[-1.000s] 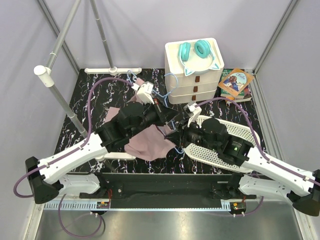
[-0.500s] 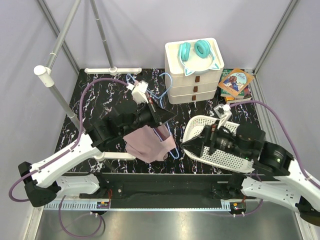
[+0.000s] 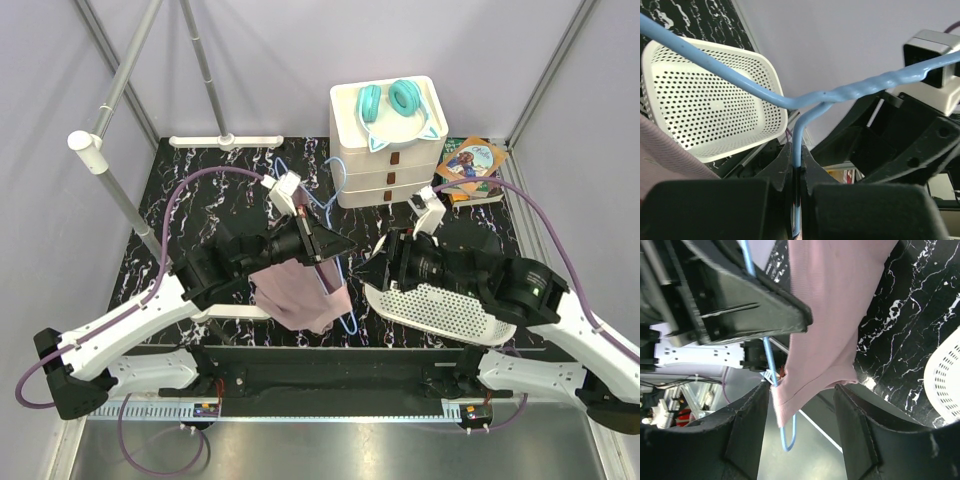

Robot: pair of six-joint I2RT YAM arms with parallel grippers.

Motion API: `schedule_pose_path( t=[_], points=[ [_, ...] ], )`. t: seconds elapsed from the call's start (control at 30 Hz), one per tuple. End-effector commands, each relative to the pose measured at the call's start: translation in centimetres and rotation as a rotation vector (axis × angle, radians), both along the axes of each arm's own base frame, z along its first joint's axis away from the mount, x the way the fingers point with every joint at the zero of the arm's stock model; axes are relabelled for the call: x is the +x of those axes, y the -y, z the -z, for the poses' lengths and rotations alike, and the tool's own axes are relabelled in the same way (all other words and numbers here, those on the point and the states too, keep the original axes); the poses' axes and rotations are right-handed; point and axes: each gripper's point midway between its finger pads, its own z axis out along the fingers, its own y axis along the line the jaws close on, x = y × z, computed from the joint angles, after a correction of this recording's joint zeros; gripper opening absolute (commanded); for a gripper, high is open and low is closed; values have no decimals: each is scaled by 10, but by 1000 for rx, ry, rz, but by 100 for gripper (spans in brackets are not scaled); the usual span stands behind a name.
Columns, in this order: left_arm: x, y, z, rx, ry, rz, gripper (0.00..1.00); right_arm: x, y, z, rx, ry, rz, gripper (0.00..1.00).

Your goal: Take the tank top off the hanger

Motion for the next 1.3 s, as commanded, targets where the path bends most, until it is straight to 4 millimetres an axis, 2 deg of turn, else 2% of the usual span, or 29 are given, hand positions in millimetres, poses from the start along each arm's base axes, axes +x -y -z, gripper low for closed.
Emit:
schedule_pose_path(
  t=[0.0,0.13,0.27,0.4,0.43,0.67,0.87,1.0,1.2,1.23,1.27],
  points=[
    [-11,0,-54,-166,100,52,0,3,3,0,-41,16,-8,61],
    [-15,6,-60,-187,105,90,0,-1,-15,-3,-6,29,-111,61],
    [-21,7,-65,-197,118,127,0,-4,-20,0,25,38,-145,58],
    [-26,7,-65,-206,124,150,0,-14,-27,-9,87,64,-212,58],
    [-28,7,-64,-208,121,164,0,-15,-28,-15,111,84,-222,59],
    [-37,6,-62,-210,109,208,0,-21,-33,-19,160,97,-262,66],
    [-44,5,-65,-217,110,237,0,-21,-38,-20,185,92,-272,66],
    [-46,5,-66,-221,109,248,0,-22,-47,-18,192,70,-302,57],
    [-46,3,-72,-230,122,238,0,-22,-46,-17,217,67,-289,46],
    [-45,2,-73,-231,128,235,0,-23,-46,-17,219,65,-290,37],
    [-44,2,-72,-225,127,230,0,-22,-46,-16,218,63,-291,32]
  ],
)
